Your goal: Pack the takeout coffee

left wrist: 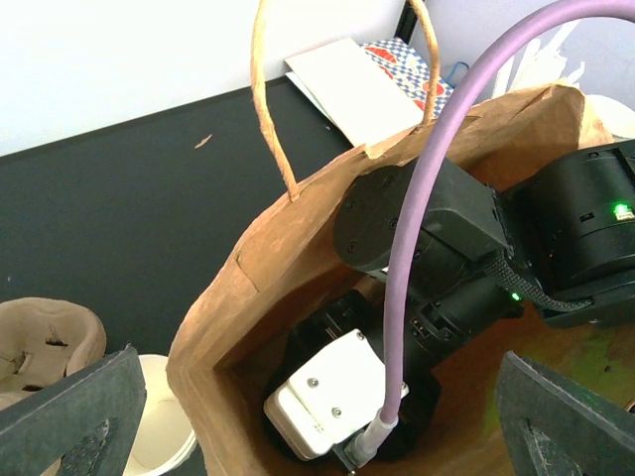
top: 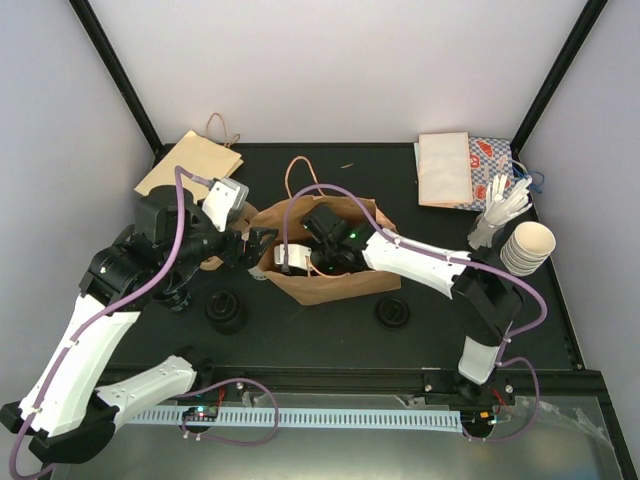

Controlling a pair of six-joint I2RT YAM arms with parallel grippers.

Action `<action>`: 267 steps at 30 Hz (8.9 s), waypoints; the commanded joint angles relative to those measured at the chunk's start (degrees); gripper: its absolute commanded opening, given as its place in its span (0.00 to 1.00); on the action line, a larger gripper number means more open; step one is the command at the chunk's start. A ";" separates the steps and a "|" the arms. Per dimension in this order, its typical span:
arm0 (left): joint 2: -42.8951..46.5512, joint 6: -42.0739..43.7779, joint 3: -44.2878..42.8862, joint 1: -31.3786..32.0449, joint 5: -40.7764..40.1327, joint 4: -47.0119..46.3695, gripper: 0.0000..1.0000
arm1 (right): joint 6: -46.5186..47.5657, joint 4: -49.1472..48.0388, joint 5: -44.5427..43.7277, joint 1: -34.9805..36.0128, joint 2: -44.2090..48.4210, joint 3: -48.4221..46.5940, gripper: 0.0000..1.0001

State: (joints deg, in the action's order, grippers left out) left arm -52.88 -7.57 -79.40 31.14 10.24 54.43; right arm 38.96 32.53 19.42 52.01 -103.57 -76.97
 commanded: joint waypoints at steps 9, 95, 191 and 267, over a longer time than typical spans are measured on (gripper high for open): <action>0.42 -1.02 0.71 -0.01 0.87 -0.36 0.99 | 6.33 10.77 -5.00 -6.21 -1.75 6.04 0.54; -7.16 0.98 3.65 -0.01 4.11 -13.81 0.99 | -28.51 14.06 -15.65 -8.25 20.44 -12.04 1.00; -62.61 3.03 -51.20 -9.95 11.62 -5.83 0.28 | -49.07 19.94 -55.38 -9.33 51.50 2.73 1.00; -14.44 -26.86 25.55 -14.64 -10.55 -9.00 0.59 | -72.98 13.31 -33.00 -9.35 49.83 24.96 1.00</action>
State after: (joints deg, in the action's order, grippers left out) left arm -66.37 -31.92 -52.03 17.21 1.08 47.59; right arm -33.56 47.22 -12.12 42.98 -54.96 -51.72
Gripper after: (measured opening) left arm 0.592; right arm 0.999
